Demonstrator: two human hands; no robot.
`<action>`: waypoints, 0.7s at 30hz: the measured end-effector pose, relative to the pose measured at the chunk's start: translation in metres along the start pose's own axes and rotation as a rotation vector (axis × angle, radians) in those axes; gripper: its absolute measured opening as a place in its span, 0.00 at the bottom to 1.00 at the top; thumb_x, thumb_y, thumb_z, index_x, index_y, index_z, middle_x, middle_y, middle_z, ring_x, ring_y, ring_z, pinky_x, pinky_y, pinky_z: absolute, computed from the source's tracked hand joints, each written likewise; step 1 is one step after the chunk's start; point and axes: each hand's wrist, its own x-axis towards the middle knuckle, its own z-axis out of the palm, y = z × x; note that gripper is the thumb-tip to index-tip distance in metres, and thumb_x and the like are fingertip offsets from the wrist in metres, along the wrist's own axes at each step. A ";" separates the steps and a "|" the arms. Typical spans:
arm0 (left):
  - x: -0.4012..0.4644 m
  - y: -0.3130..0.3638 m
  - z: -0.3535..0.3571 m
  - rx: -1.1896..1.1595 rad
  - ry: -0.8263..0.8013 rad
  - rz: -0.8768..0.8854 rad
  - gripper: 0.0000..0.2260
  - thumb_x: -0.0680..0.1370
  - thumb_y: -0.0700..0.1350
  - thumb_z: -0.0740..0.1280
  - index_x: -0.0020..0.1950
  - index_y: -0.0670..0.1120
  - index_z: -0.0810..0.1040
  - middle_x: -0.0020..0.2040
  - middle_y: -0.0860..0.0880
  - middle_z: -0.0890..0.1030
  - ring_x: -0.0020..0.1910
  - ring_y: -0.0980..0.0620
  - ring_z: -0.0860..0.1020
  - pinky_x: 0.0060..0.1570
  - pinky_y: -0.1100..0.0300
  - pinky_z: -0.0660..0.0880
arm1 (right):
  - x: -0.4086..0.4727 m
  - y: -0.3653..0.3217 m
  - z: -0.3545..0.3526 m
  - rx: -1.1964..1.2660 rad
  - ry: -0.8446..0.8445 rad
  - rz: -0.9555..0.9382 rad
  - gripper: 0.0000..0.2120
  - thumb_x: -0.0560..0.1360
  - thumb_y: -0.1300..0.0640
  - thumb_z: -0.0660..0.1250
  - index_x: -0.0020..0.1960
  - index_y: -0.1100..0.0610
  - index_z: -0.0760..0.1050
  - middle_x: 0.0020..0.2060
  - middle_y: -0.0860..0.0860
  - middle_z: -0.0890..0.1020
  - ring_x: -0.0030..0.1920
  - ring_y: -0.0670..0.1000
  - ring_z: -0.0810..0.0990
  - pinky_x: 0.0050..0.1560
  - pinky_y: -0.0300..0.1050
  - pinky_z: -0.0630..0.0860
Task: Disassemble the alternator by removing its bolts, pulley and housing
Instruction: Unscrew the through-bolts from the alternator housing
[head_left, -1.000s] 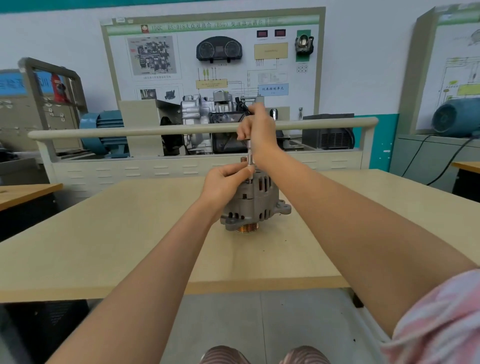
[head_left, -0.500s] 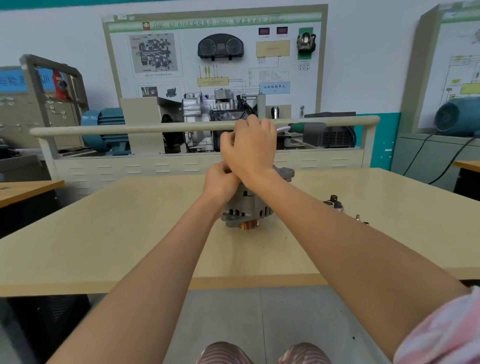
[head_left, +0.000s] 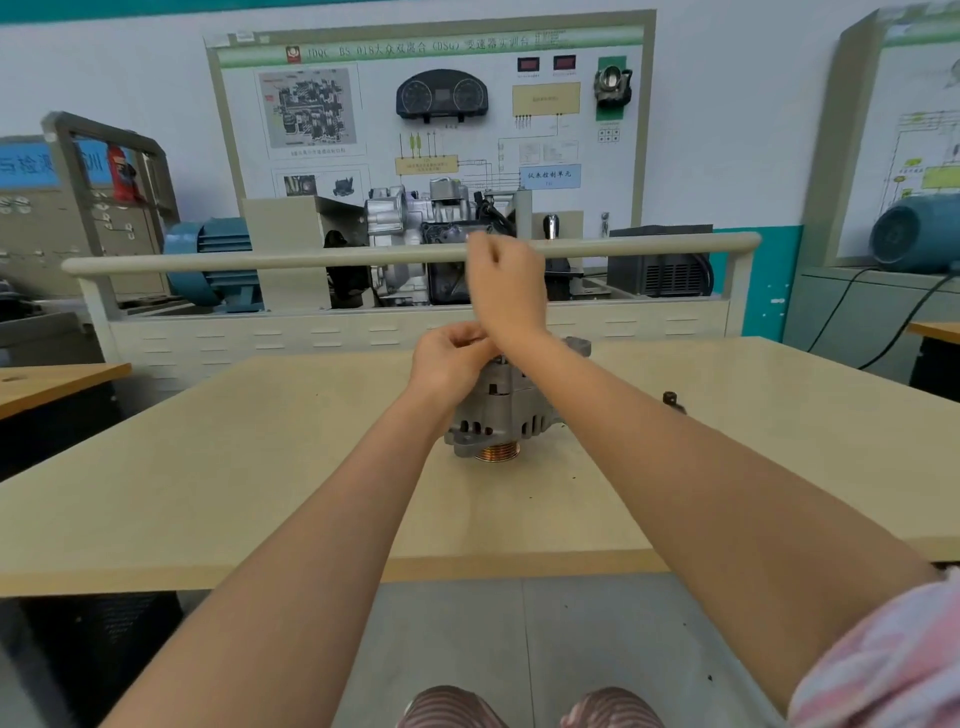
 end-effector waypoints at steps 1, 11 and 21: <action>0.000 0.001 0.001 0.011 0.027 -0.010 0.10 0.76 0.35 0.66 0.38 0.48 0.78 0.33 0.54 0.79 0.34 0.58 0.76 0.28 0.69 0.71 | -0.005 0.004 0.002 -0.316 0.026 -0.157 0.19 0.77 0.57 0.57 0.27 0.55 0.68 0.26 0.47 0.69 0.32 0.49 0.68 0.39 0.44 0.66; -0.004 0.002 0.002 0.058 -0.012 -0.012 0.09 0.75 0.47 0.69 0.53 0.47 0.82 0.46 0.51 0.83 0.46 0.55 0.79 0.44 0.61 0.73 | 0.017 -0.006 -0.006 0.234 -0.174 0.230 0.24 0.78 0.56 0.55 0.23 0.56 0.60 0.19 0.48 0.65 0.25 0.48 0.65 0.37 0.42 0.67; -0.004 0.004 0.002 0.062 0.036 -0.048 0.10 0.76 0.36 0.66 0.38 0.47 0.79 0.34 0.51 0.81 0.38 0.53 0.78 0.37 0.62 0.74 | -0.006 0.003 0.000 -0.333 -0.004 -0.160 0.19 0.77 0.56 0.56 0.28 0.56 0.65 0.28 0.48 0.69 0.34 0.50 0.68 0.42 0.46 0.67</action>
